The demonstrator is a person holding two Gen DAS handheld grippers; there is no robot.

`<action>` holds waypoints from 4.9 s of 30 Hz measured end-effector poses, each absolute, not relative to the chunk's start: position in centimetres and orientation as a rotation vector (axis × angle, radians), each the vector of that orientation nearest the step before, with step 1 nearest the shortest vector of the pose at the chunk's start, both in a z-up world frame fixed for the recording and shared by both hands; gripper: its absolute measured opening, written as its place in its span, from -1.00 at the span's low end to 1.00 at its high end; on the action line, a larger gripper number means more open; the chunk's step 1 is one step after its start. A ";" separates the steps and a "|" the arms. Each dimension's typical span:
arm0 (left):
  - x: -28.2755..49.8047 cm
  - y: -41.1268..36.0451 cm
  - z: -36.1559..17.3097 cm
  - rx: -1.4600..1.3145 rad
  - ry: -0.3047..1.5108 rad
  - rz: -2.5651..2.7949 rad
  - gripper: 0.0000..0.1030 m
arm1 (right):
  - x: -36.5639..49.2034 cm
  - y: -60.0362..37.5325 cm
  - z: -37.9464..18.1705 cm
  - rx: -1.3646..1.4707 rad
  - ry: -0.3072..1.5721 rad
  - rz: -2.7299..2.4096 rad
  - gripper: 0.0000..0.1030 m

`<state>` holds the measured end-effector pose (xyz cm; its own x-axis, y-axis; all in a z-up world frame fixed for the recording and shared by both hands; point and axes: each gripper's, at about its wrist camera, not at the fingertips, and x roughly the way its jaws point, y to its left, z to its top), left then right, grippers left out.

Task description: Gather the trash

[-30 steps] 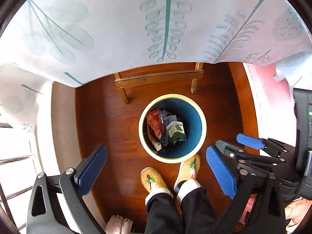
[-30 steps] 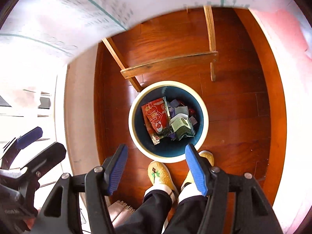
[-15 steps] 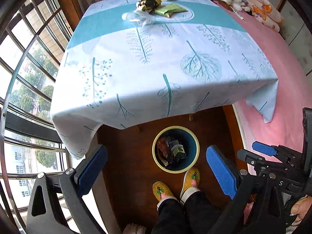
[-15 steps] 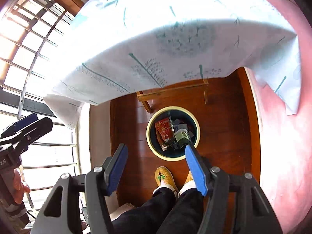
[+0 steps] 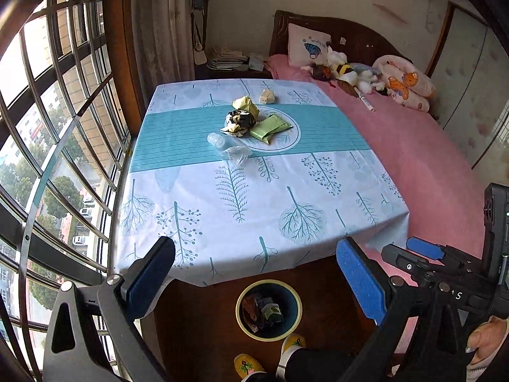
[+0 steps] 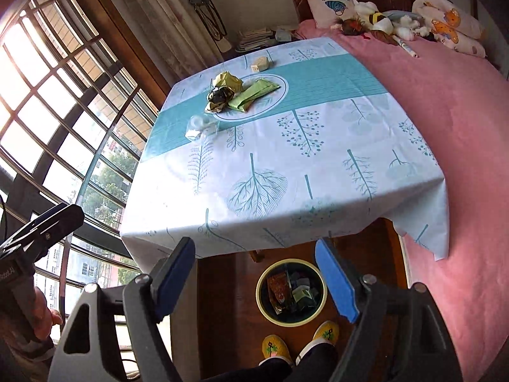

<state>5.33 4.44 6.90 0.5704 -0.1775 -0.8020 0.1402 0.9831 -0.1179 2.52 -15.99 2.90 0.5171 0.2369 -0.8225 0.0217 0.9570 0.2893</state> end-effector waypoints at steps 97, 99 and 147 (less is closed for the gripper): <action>29.9 8.4 -10.7 -0.680 1.179 0.347 -0.55 | 42.9 -5.3 -8.8 0.085 1.258 0.642 0.07; 29.8 8.4 -10.5 -0.676 1.174 0.345 -0.55 | 42.4 -5.5 -8.2 0.092 1.232 0.672 -0.14; 25.3 11.7 -8.7 -0.606 1.153 0.358 -0.55 | 37.6 1.5 -7.5 -0.186 1.223 0.742 0.18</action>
<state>25.25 11.66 -8.75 0.3756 -0.0413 -0.9258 -0.5579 0.7876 -0.2615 37.64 1.55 -7.50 0.1419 0.4148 -0.8988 -0.6056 0.7546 0.2527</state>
